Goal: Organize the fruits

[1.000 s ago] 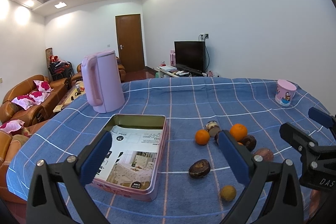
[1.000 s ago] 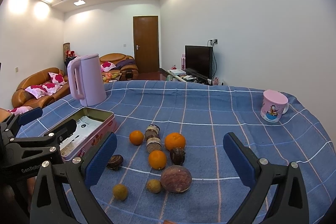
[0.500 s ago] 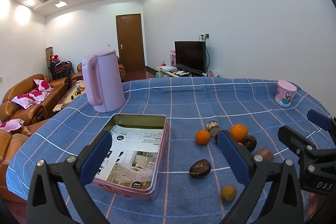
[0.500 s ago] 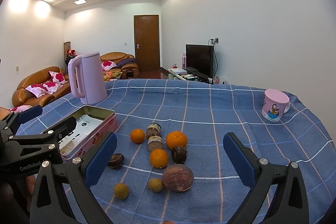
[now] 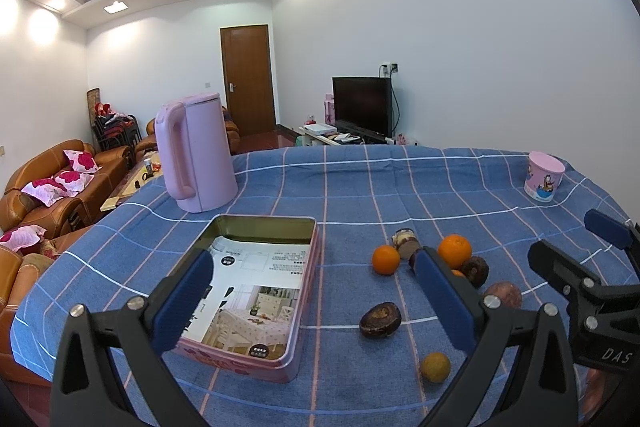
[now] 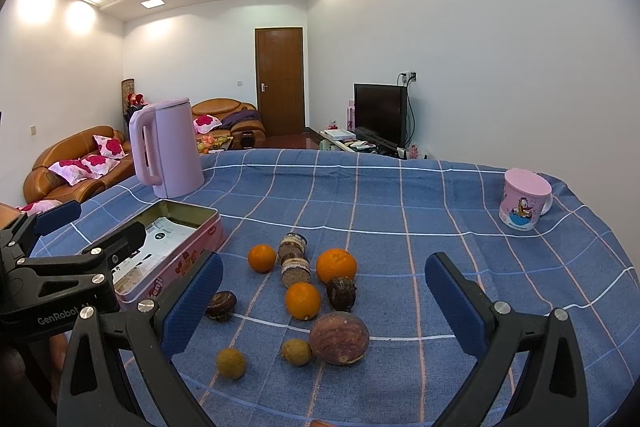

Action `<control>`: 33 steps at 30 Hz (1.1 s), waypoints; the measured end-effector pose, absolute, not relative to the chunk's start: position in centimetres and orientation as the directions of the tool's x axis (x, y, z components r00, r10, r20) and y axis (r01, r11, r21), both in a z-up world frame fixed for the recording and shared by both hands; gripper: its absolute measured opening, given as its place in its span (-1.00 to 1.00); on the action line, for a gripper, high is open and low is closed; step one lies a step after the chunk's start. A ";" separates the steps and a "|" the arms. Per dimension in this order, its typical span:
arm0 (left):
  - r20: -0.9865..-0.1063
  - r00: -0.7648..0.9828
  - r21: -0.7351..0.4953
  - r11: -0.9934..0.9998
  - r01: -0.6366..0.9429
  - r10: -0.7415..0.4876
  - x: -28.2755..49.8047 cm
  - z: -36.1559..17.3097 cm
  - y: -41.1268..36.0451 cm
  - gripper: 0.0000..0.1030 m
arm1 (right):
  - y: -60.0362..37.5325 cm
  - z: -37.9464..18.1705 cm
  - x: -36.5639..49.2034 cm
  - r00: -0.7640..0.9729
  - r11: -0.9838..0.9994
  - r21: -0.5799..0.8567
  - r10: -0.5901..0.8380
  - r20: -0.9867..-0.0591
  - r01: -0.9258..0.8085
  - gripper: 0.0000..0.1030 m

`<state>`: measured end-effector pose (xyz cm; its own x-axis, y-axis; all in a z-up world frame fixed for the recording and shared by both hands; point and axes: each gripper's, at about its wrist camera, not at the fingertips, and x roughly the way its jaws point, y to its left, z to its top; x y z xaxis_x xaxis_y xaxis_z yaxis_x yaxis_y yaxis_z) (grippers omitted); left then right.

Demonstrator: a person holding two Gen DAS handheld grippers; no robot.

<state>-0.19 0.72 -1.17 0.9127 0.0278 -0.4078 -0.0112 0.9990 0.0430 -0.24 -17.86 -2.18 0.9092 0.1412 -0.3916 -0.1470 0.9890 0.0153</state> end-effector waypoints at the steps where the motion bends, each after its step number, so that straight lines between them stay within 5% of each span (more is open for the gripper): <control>1: -0.409 0.912 0.043 0.999 -0.012 0.028 -0.1 -1.2 0.6 1.00 | -17.8 -2.2 -0.2 0.909 0.989 0.014 0.140 -0.393 -0.146 0.98; 23: -0.519 0.854 0.021 0.998 0.052 -0.034 0.8 -6.2 -0.9 0.99 | -22.3 -6.5 0.0 0.879 0.995 0.059 0.101 -0.466 -0.083 0.97; 33: -0.595 0.781 -0.035 0.976 0.213 -0.192 0.3 -8.5 -4.3 0.75 | -24.4 -9.2 0.6 0.856 0.995 0.092 0.079 -0.512 -0.036 0.97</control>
<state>0.30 -4.28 -8.49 0.7806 -0.1919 -0.5948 0.2134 0.9763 -0.0349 0.61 -24.38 -9.19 0.8556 0.0785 -0.5117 -0.0361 0.9951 0.0923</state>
